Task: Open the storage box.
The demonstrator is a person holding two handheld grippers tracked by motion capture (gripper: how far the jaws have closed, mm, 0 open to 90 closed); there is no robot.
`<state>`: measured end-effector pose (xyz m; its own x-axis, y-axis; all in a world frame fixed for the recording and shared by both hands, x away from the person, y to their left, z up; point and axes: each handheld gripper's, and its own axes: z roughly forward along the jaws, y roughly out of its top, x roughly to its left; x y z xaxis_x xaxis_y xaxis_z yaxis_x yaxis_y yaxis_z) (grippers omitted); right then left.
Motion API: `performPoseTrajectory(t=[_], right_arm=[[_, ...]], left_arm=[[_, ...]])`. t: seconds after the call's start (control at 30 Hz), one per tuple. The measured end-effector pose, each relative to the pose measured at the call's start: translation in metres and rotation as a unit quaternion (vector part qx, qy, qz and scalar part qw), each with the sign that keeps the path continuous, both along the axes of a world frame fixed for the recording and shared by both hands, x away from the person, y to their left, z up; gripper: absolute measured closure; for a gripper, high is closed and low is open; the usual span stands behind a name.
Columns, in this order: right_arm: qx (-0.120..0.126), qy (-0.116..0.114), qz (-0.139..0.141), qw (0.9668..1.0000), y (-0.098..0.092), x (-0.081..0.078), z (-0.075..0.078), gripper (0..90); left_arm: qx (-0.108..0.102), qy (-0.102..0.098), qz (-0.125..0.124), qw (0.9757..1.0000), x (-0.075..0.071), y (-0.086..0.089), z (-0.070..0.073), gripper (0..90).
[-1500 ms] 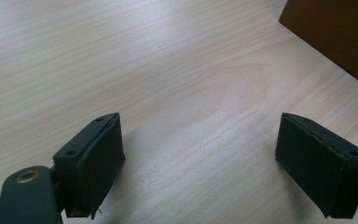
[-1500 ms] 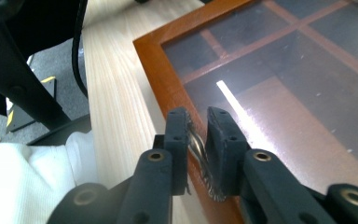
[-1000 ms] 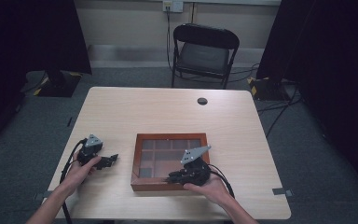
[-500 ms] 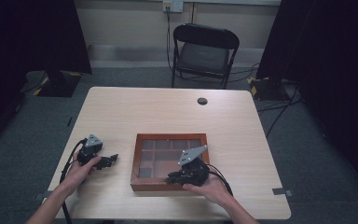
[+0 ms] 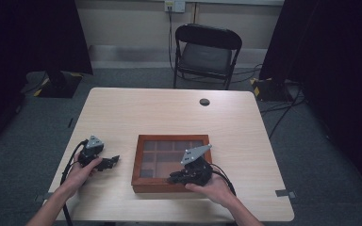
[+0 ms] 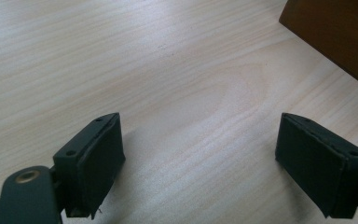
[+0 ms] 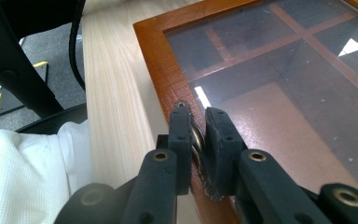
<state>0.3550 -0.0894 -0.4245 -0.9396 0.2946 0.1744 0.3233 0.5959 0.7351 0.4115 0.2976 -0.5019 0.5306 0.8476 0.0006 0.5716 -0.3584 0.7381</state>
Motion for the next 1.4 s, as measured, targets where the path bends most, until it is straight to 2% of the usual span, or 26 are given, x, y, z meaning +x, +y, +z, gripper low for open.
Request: performPoseTrajectory(t=[0.7,1.13,1.4], right_arm=[[0.01,0.0,-0.004,0.9999,-0.002,0.002,0.011,81.3],[0.012,0.012,-0.003,0.9998,-0.002,0.006,0.018,81.4],[0.015,0.012,-0.003,0.9998,-0.003,0.008,0.024,81.4]], left_arm=[[0.0,0.0,0.0,1.0,0.0,0.0,0.0,14.5],[0.0,0.0,0.0,1.0,0.0,0.0,0.0,14.5],[0.0,0.0,0.0,1.0,0.0,0.0,0.0,14.5]])
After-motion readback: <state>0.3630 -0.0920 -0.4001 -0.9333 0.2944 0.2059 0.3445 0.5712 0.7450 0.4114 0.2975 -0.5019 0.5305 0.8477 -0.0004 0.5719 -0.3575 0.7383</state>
